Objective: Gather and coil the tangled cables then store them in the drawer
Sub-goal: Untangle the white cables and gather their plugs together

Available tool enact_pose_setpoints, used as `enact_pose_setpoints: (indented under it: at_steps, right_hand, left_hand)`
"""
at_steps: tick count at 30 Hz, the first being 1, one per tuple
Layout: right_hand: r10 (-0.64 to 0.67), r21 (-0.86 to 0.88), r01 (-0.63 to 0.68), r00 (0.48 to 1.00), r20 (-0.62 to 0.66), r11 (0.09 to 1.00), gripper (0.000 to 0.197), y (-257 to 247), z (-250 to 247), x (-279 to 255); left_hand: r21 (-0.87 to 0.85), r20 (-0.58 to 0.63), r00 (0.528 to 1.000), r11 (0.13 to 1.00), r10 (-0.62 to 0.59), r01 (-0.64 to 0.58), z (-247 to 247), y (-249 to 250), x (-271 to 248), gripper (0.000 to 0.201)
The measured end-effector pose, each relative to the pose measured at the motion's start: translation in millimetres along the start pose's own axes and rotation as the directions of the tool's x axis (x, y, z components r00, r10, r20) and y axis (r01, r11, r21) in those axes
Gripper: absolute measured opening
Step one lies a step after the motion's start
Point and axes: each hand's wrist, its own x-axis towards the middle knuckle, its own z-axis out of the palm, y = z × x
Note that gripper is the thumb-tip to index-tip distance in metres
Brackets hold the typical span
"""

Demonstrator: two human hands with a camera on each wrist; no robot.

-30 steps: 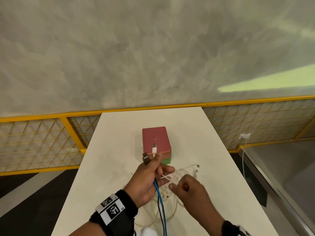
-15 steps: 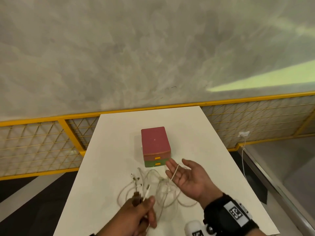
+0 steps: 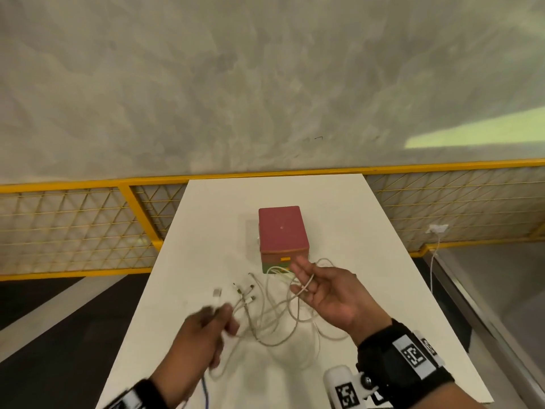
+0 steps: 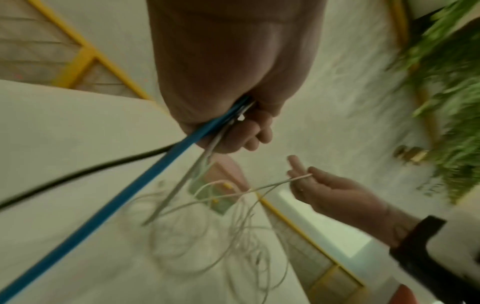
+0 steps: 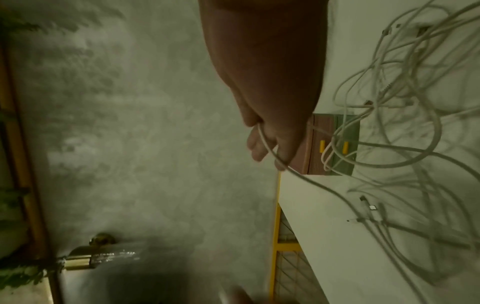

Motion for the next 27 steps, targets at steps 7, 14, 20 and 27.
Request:
enact_pose_setpoints:
  at_steps: [7, 14, 20, 27]
  right_hand:
    - [0.108, -0.095, -0.093, 0.978, 0.18, 0.991, 0.022, 33, 15, -14]
    - [0.188, -0.112, -0.179, 0.979, 0.079, 0.978, 0.025, 29, 9, -5]
    - [0.152, -0.082, -0.157, 0.986, -0.069, 0.984, 0.018, 15, -9, 15]
    - [0.143, -0.165, -0.155, 0.986, -0.083, 0.974, 0.017, 35, -15, 15]
  left_hand:
    - [0.14, 0.091, 0.927, 0.917, 0.363, -0.373, 68, 46, 13, 0.004]
    - [0.163, 0.34, 0.901, 0.926, 0.27, -0.339, 63, 21, -2, 0.02]
    - [0.622, 0.494, 0.868, 0.717, -0.047, -0.315, 19, 1, -42, 0.012]
    - [0.365, 0.403, 0.913, 0.903, 0.065, -0.225, -9, -4, -16, 0.05]
